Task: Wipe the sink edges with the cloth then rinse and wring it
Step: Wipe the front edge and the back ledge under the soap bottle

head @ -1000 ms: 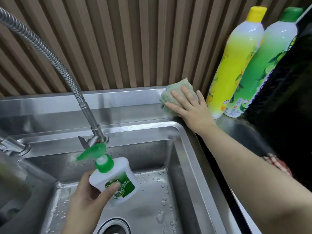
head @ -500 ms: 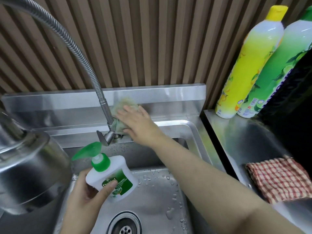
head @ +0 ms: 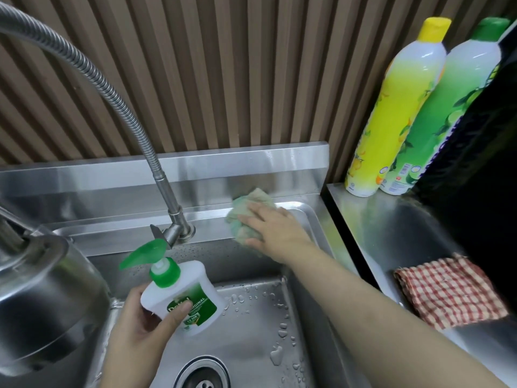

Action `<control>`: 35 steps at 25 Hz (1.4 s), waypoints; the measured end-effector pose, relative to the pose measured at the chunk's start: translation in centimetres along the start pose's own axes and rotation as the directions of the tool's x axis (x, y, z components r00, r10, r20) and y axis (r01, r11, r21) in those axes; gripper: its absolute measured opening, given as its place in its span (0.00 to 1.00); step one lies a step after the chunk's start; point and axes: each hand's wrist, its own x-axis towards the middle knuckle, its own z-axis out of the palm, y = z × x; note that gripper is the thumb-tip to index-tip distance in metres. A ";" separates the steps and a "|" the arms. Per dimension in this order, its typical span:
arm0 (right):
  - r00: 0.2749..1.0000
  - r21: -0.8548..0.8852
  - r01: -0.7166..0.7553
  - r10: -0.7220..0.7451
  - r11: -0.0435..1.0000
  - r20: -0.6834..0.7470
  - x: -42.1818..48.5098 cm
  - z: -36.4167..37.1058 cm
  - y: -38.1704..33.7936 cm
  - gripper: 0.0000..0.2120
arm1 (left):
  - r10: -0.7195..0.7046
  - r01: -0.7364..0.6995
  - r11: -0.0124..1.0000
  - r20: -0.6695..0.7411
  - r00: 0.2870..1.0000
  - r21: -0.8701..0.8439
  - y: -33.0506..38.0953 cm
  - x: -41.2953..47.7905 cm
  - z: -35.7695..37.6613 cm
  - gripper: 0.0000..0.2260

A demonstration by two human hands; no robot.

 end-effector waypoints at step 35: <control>0.754 0.150 -0.625 0.642 0.766 -0.137 -16.2 -2.3 1.3 0.28 | 0.154 -0.159 0.987 0.111 0.982 0.037 2.5 8.9 14.2 0.18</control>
